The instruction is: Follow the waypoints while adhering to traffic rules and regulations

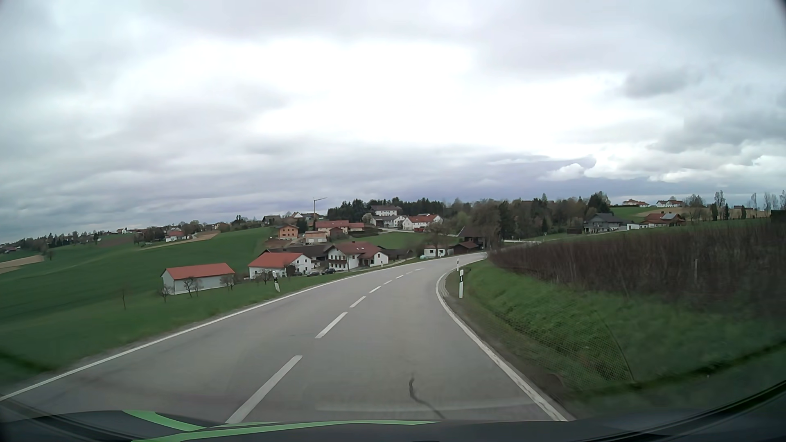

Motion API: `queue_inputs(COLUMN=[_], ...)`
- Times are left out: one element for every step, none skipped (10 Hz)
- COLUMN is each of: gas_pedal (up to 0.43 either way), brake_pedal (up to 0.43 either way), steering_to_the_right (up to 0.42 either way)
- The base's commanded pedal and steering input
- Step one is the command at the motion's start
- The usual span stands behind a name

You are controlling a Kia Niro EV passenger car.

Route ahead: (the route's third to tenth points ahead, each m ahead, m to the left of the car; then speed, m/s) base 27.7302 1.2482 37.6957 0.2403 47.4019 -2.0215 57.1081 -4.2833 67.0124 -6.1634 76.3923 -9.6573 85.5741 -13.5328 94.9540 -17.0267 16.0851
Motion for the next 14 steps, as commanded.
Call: queue_inputs(gas_pedal=[0.008, 0.008, 0.008, 0.008, 0.008, 0.008, 0.008, 0.008, 0.008, 0.008, 0.008, 0.02, 0.02, 0.028], brake_pedal=[0.0, 0.0, 0.0, 0.0, 0.0, 0.0, 0.0, 0.0, 0.0, 0.0, 0.0, 0.0, 0.0, 0.0], steering_to_the_right=[0.012, 0.011, 0.011, 0.011, 0.012, 0.013, 0.016, 0.02, 0.022, 0.022, 0.022, 0.022, 0.022, 0.023])
